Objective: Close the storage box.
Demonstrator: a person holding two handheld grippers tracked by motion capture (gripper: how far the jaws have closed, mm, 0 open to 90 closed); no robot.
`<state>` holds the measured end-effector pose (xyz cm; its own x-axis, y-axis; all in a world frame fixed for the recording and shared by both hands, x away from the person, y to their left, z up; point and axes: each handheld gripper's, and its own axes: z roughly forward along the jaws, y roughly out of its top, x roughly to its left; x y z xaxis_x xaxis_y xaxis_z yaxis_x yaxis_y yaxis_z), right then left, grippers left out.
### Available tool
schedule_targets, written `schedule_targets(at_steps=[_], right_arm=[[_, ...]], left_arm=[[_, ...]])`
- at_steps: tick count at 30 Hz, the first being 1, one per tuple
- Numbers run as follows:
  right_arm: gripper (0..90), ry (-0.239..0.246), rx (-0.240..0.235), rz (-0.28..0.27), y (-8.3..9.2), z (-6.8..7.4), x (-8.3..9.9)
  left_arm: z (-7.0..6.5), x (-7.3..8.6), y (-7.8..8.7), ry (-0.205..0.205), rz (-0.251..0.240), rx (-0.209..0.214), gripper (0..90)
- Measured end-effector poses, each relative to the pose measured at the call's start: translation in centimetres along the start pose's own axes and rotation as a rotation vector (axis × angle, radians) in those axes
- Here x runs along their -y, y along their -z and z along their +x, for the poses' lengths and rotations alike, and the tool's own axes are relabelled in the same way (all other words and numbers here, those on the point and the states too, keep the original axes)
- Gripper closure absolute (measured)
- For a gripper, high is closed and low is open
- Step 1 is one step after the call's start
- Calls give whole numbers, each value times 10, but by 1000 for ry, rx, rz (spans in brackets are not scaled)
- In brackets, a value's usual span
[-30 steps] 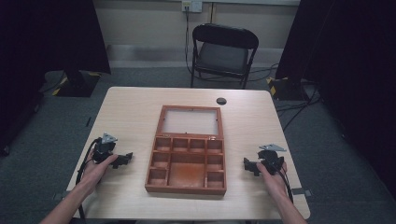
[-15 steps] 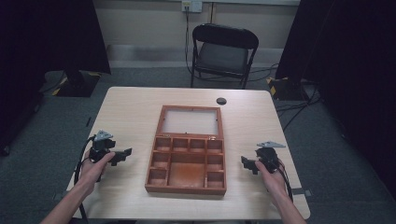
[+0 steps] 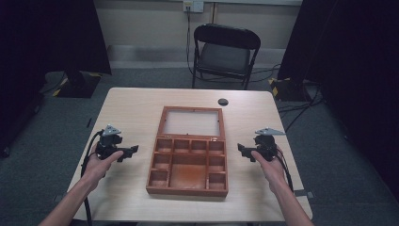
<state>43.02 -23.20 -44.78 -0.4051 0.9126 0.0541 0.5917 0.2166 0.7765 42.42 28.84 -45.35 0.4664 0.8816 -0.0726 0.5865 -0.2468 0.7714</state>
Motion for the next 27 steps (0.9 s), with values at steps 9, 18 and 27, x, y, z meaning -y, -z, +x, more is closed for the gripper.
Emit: schedule_targets(at_steps=[9,18,27], right_arm=[[176,14,-46,-39,-10,11,-31],[179,46,-90,-33,-27,25,-52],[172,40,-154,9,-57,39,-58]], left_arm=[[-3,-27,-13,-5,-9,25,194],[-6,-51,-29,-16,-16,24,187],[-11,-53,-56,18,3,49,187]])
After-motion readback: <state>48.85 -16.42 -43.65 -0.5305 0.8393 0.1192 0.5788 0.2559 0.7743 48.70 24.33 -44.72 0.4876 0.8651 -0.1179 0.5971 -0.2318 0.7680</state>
